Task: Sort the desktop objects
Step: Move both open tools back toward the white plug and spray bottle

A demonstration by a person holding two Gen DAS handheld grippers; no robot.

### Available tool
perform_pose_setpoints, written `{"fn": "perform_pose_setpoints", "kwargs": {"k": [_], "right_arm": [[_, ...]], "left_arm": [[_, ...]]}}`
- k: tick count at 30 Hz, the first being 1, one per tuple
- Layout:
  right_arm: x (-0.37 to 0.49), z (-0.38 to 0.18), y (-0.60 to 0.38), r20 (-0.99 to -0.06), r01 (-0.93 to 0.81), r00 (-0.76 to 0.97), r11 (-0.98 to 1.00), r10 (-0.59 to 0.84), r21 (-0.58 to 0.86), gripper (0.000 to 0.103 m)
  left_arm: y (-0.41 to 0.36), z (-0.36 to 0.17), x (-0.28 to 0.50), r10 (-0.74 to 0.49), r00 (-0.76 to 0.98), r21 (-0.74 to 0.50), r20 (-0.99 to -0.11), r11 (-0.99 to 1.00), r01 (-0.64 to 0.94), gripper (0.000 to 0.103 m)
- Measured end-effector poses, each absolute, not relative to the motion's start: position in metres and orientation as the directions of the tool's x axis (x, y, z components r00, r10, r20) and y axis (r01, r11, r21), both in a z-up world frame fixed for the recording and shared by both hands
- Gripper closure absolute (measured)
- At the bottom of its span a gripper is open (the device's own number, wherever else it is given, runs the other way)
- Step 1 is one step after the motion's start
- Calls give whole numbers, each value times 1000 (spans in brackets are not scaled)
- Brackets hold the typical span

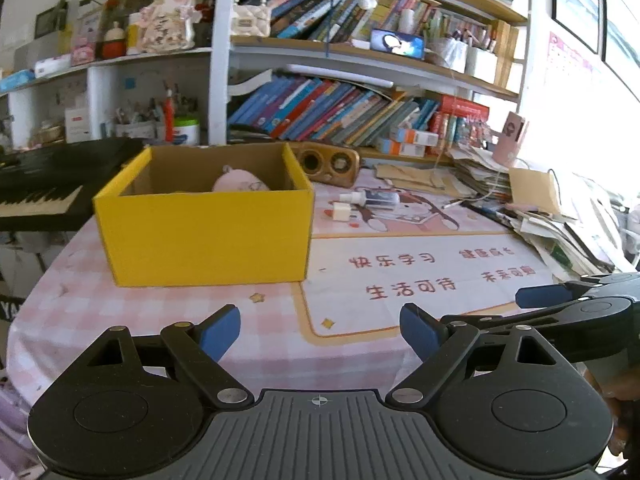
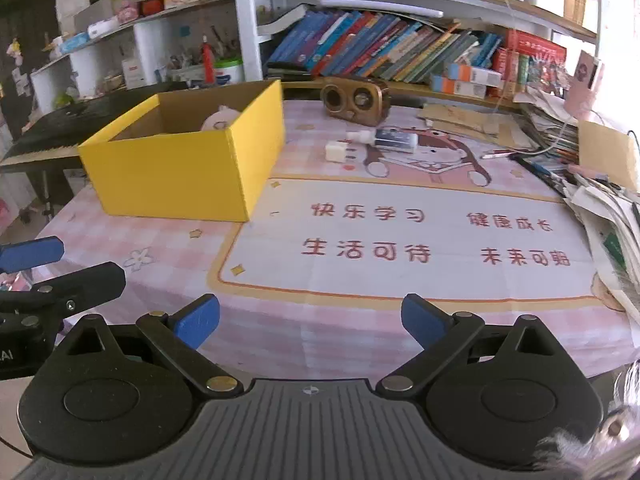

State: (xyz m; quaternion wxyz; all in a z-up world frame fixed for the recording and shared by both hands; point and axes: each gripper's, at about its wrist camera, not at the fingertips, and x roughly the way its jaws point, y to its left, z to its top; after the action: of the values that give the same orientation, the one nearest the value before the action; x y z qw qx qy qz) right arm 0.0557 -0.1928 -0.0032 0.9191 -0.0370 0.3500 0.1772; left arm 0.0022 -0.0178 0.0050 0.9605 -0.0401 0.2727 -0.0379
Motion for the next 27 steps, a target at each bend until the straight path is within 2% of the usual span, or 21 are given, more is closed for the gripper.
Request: {"fn": "perform_pose_setpoints", "kwargs": {"k": [17,27], "right_arm": [[93,-8,-240,-679,-227,707,973,198,47,5],[146,-13,-262,-695,-247,690,968,204,39,5]], "left_arm": [[-63,-1,64,-224,807,-96,-547,974,205,14],[-90,-5,115,-205,800,-105,-563,979,177,14]]}}
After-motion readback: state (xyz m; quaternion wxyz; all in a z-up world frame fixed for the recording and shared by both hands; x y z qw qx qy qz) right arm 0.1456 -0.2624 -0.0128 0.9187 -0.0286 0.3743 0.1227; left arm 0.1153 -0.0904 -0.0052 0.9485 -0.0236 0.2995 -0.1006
